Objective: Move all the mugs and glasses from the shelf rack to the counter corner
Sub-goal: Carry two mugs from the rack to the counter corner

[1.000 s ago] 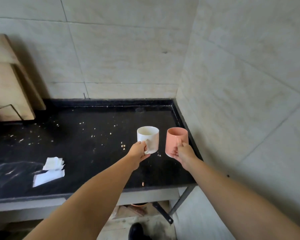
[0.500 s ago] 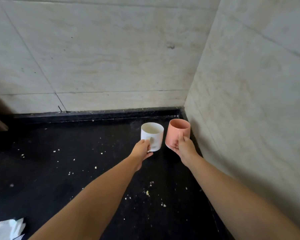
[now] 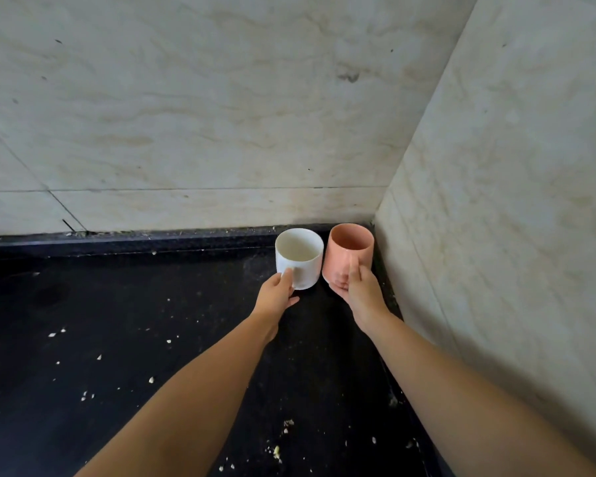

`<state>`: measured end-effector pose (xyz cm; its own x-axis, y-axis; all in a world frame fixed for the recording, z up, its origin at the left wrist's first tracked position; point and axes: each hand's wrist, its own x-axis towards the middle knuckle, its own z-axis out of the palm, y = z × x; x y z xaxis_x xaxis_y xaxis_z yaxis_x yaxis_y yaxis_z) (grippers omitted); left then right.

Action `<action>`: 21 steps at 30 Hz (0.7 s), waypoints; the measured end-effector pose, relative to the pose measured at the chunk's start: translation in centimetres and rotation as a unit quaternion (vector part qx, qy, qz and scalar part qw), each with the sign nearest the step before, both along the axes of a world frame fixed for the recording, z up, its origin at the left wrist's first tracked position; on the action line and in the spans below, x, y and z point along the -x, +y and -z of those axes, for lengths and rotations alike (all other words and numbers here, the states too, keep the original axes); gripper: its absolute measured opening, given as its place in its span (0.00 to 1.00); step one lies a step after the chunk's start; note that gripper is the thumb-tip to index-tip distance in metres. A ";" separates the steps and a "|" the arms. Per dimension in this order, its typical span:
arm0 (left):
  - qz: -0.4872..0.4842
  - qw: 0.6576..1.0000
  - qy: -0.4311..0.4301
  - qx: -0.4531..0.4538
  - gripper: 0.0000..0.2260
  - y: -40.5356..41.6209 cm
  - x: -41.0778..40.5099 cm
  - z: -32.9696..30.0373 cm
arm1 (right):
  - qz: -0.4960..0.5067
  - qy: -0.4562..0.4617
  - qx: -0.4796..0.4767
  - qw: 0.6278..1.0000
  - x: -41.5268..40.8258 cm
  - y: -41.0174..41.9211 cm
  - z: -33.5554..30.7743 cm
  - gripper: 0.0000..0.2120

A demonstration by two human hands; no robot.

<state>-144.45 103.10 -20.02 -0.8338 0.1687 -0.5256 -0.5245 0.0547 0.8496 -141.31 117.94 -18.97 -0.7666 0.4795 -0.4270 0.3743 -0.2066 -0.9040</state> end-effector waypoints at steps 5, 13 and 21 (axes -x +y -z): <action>0.004 0.999 0.024 0.024 0.17 0.5 1.5 0.8 | 0.025 0.002 -0.027 0.999 1.0 -0.1 1.5 0.17; 0.032 0.996 0.035 0.069 0.17 0.2 1.9 1.5 | -0.010 -0.039 -0.070 0.997 0.7 0.0 2.4 0.15; 0.088 0.991 -0.010 0.102 0.18 -0.5 2.0 -1.1 | -0.033 -0.115 -0.116 0.986 0.5 0.5 -0.3 0.19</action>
<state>-146.43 102.65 -18.95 -0.7903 0.1990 -0.5795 -0.5075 0.3173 0.8011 -141.79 118.40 -18.69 -0.6951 0.5369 -0.4780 0.5805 0.0269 -0.8138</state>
